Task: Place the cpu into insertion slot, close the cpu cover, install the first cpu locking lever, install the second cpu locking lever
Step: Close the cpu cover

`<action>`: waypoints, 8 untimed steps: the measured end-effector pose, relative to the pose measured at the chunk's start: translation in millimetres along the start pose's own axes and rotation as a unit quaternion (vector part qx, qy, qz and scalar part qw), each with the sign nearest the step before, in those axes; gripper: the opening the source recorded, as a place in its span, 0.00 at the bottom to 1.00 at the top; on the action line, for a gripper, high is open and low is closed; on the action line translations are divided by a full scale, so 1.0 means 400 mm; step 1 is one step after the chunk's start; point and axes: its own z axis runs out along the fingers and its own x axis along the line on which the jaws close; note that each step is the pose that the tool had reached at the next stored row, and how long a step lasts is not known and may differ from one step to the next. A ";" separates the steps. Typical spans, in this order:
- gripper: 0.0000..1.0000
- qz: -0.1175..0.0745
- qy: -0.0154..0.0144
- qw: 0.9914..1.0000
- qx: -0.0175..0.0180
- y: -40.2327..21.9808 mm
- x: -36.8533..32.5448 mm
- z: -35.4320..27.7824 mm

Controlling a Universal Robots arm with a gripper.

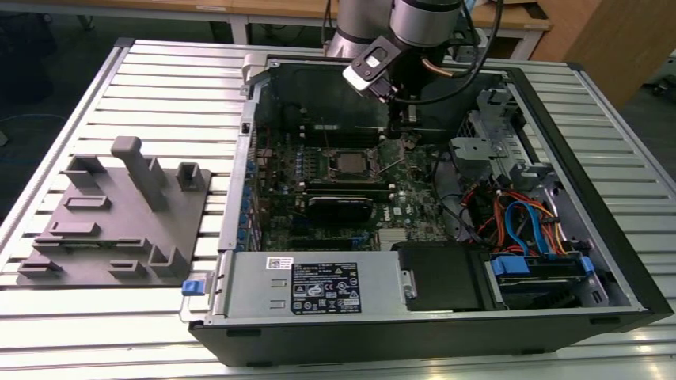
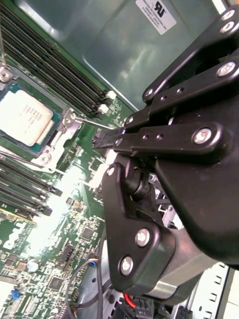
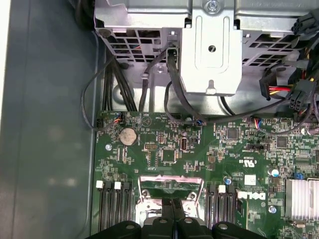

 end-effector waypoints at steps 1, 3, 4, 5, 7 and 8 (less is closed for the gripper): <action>0.11 0.000 0.000 1.000 0.000 0.000 0.000 0.000; 0.11 0.000 0.000 1.000 0.000 0.000 0.000 0.000; 0.11 0.000 0.000 1.000 0.000 0.000 0.000 0.000; 0.11 0.000 0.000 1.000 0.000 0.000 0.000 0.000; 0.11 0.000 0.000 1.000 0.000 0.002 0.000 0.000; 0.11 0.000 0.000 1.000 0.000 0.004 0.000 0.001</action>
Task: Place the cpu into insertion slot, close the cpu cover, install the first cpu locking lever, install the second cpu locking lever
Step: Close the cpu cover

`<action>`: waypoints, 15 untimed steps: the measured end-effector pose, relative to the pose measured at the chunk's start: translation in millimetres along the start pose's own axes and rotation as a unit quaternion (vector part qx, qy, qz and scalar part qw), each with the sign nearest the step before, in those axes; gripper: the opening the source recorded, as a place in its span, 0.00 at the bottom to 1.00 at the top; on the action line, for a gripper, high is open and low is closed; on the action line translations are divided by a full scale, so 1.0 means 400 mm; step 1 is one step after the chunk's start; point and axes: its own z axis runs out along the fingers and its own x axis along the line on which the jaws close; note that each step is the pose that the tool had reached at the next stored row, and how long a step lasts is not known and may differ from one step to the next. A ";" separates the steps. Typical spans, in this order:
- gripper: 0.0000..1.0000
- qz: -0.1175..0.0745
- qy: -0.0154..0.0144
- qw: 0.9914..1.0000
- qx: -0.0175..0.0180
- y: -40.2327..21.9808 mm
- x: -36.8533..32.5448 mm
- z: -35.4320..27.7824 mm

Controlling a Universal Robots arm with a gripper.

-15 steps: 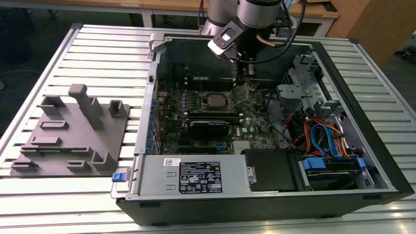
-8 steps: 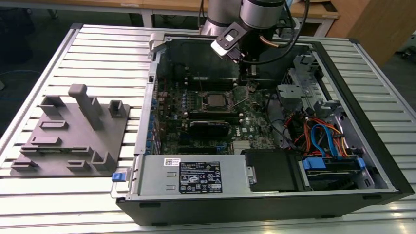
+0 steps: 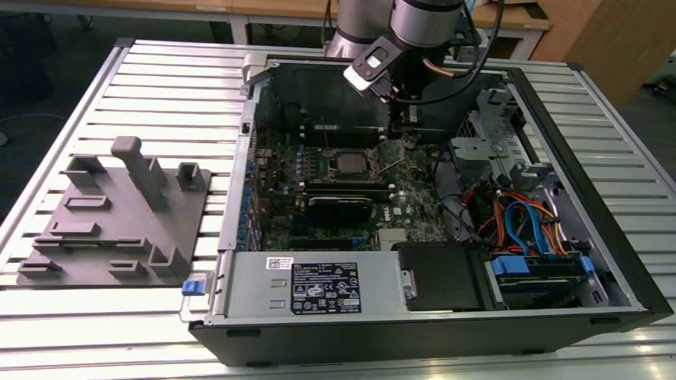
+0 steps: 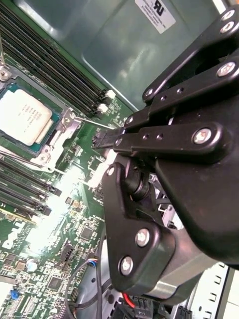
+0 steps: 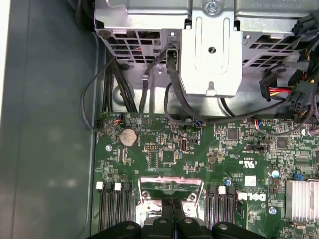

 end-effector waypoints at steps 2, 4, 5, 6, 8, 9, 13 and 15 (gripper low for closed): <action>0.11 0.000 0.000 1.000 0.000 0.006 0.000 0.001; 0.11 0.000 0.000 1.000 0.001 0.013 0.000 0.003; 0.11 0.000 0.000 1.000 0.001 0.016 0.000 0.004; 0.11 0.000 0.000 1.000 0.001 0.019 0.000 0.004; 0.11 0.000 0.000 1.000 0.001 0.028 -0.001 0.007; 0.11 0.000 0.000 1.000 0.002 0.034 -0.001 0.008; 0.11 0.000 0.000 1.000 0.003 0.055 -0.002 0.013; 0.11 0.000 0.000 1.000 0.004 0.065 -0.002 0.016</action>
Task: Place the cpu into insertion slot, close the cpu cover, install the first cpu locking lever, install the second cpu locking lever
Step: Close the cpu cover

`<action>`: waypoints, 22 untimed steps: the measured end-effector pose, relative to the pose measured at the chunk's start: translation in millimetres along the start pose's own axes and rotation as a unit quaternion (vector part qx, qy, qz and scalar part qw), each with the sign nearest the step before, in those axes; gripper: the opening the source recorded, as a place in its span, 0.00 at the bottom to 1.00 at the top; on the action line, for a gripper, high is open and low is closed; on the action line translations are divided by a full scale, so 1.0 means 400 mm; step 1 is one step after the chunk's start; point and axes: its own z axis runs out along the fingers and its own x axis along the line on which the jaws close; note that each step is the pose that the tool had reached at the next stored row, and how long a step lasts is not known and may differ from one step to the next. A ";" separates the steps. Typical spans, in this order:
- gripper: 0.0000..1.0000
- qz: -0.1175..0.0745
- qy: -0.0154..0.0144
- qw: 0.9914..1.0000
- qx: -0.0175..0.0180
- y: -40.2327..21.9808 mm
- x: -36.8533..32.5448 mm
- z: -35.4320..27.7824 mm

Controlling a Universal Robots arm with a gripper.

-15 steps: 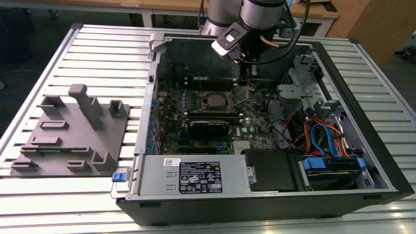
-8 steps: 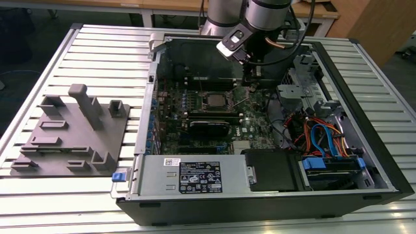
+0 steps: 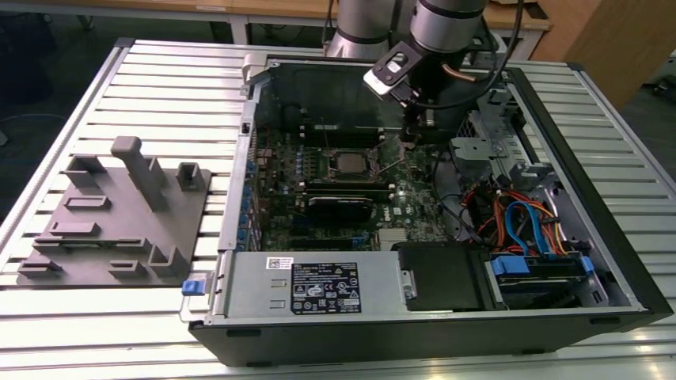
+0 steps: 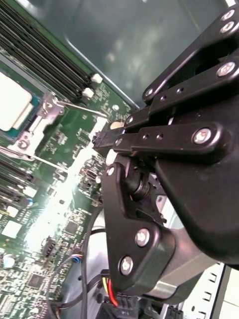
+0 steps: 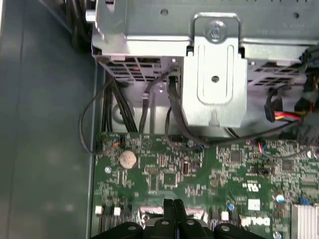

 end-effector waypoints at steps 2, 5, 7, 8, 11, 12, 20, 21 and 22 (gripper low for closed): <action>0.11 0.001 0.000 1.000 0.001 0.009 0.000 0.003; 0.11 0.003 0.000 1.000 0.002 0.020 0.001 0.008; 0.11 0.005 0.000 1.000 0.003 0.026 0.001 0.014; 0.11 0.006 0.000 1.000 0.003 0.029 0.001 0.017; 0.11 0.008 0.000 1.000 0.004 0.034 0.002 0.025; 0.11 0.008 0.000 1.000 0.005 0.035 0.002 0.028; 0.11 0.008 0.000 1.000 0.007 0.024 0.002 0.041; 0.11 0.008 0.000 1.000 0.007 0.020 0.002 0.041; 0.11 0.008 0.000 1.000 0.007 0.019 0.002 0.041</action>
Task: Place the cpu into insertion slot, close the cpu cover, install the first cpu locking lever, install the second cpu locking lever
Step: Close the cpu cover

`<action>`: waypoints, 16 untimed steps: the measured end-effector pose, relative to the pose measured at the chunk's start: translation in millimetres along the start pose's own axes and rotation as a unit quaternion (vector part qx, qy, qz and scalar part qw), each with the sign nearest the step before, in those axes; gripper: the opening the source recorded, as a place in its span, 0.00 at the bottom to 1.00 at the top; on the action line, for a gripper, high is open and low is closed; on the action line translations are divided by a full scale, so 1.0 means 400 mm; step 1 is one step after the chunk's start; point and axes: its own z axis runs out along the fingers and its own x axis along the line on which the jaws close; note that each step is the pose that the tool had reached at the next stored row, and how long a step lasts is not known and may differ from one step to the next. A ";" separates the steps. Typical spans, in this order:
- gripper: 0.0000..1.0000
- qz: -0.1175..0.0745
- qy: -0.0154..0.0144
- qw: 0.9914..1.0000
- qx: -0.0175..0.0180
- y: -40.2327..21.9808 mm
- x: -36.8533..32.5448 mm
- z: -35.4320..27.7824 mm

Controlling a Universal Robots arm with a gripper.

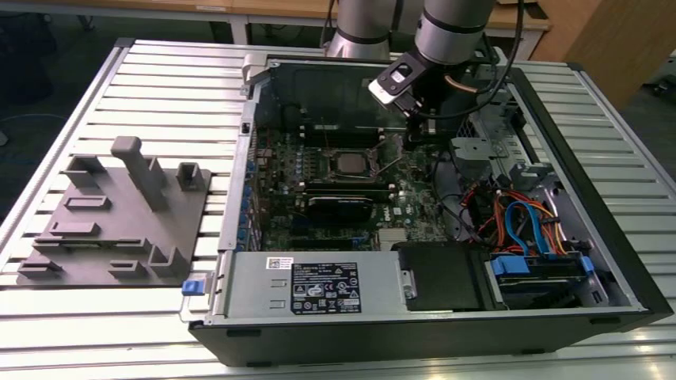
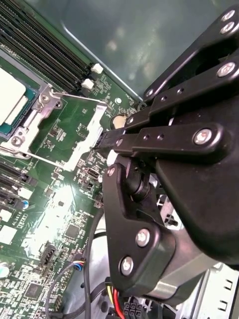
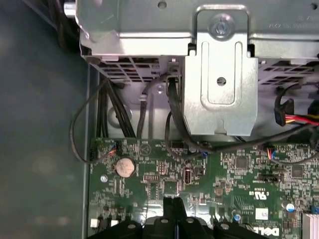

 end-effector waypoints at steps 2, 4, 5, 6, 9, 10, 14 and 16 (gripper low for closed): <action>0.11 0.000 0.000 1.000 0.000 0.000 0.000 0.000; 0.11 0.000 0.000 1.000 0.000 -0.001 0.000 0.000; 0.11 0.000 0.000 1.000 0.000 -0.001 0.000 0.000; 0.11 0.000 0.000 1.000 0.000 -0.001 0.000 0.000; 0.11 0.000 0.000 1.000 0.000 -0.007 0.000 0.000; 0.11 0.000 0.000 1.000 0.000 -0.007 0.000 0.000; 0.11 0.000 0.000 1.000 0.000 -0.009 0.000 0.000; 0.11 0.000 0.000 1.000 0.000 -0.011 0.000 0.000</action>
